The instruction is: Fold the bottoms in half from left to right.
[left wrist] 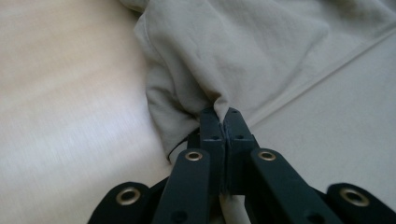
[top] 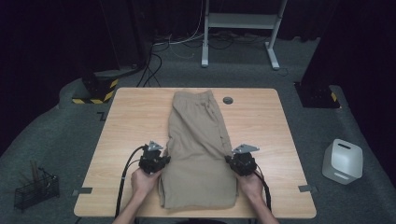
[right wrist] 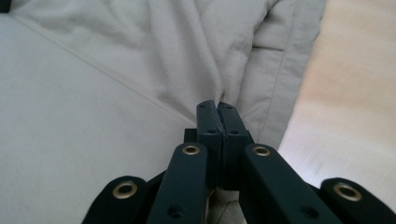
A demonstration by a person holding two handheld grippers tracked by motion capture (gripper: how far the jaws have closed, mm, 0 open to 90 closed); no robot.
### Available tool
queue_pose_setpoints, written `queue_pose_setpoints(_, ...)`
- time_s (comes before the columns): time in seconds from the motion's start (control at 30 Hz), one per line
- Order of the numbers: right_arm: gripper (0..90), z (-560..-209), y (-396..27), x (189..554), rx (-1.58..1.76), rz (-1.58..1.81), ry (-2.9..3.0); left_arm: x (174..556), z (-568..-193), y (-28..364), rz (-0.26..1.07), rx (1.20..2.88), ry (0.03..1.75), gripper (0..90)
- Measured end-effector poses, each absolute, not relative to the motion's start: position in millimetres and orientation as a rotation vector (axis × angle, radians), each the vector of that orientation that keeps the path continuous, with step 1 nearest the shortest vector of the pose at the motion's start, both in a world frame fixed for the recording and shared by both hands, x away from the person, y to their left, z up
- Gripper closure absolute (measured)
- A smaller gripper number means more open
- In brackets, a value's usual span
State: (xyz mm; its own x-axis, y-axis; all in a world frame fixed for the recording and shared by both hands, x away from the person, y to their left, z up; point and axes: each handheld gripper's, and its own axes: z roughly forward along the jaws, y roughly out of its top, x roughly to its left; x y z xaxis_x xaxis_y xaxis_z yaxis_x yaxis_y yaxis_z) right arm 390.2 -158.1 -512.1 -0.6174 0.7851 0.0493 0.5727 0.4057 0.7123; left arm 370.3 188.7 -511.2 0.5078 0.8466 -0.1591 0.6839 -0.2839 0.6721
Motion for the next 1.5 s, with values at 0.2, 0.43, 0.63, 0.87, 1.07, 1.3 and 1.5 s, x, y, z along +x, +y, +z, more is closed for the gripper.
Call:
queue_pose_setpoints(0.2,77.5,-507,-162,369,1.139,1.065,2.386,361,-507,196,0.330,2.016,1.261,64.0)
queue_pose_setpoints(0.43,62.7,-496,-160,403,1.268,1.144,2.296,389,-504,192,0.381,1.951,1.301,54.4)
queue_pose_setpoints(0.63,68.3,-506,-143,426,1.313,1.121,2.335,398,-509,190,0.367,1.938,1.315,67.9)
queue_pose_setpoints(0.87,90.0,-499,-145,426,1.238,1.053,2.278,396,-507,192,0.394,1.982,1.304,84.5)
queue_pose_setpoints(1.07,89.5,-505,-158,436,1.262,0.933,2.283,396,-512,185,0.420,2.039,1.275,85.5)
queue_pose_setpoints(1.3,89.4,-514,-159,417,1.230,0.924,2.300,376,-512,187,0.421,2.087,1.241,85.2)
queue_pose_setpoints(1.5,89.7,-516,-179,391,1.243,0.943,2.297,360,-511,195,0.391,2.066,1.244,78.0)
